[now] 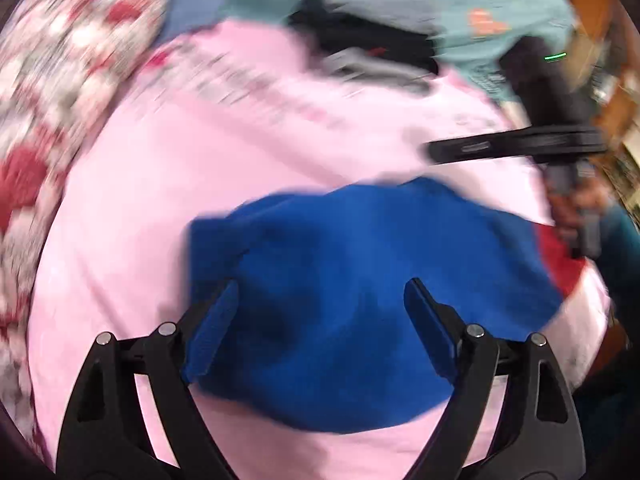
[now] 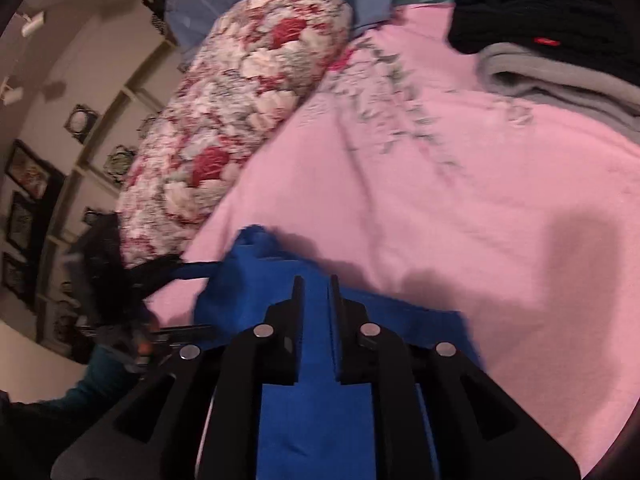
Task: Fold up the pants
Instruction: 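Grasp the blue fabric edge with the right gripper and pull it flat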
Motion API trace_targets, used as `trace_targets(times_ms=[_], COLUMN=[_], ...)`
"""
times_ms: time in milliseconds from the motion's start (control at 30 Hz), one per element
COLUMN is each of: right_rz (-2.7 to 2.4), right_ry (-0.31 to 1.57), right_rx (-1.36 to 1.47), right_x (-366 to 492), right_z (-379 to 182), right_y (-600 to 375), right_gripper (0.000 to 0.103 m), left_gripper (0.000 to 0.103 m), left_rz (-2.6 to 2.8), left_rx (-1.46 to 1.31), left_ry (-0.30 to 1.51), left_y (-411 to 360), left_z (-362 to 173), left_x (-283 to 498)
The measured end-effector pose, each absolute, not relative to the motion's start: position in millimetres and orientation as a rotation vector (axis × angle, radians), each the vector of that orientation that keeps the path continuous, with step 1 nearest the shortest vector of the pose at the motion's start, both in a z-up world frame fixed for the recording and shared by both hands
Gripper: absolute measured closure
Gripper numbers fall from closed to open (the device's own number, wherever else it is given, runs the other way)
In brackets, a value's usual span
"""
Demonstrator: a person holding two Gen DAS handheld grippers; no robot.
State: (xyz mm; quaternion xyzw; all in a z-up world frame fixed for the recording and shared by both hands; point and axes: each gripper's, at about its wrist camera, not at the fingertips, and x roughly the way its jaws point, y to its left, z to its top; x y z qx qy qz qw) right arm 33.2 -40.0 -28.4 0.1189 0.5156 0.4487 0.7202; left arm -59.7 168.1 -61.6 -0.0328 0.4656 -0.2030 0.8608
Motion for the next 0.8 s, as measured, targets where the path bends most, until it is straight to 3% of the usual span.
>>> trace_targets(times_ms=[133, 267, 367, 500, 800], right_rz=[1.054, 0.875, 0.856, 0.881, 0.554], right_ry=[1.212, 1.315, 1.238, 1.145, 1.063], right_rx=[0.261, 0.176, 0.175, 0.211, 0.25], right_x=[38, 57, 56, 41, -69], right_z=[-51, -93, -74, -35, -27], right_y=[17, 39, 29, -6, -198], right_gripper=[0.079, 0.078, 0.078, 0.058, 0.057], left_gripper=[0.015, 0.017, 0.017, 0.016, 0.015], left_rz=[-0.324, -0.335, -0.341, -0.435, -0.351], left_rx=[-0.044, -0.065, -0.023, -0.026, 0.032], left_ry=[1.052, 1.009, 0.946, 0.864, 0.992], left_y=[190, 204, 199, 180, 182], left_z=[-95, -81, -59, -36, -88], left_x=[-60, -69, -75, -83, -72])
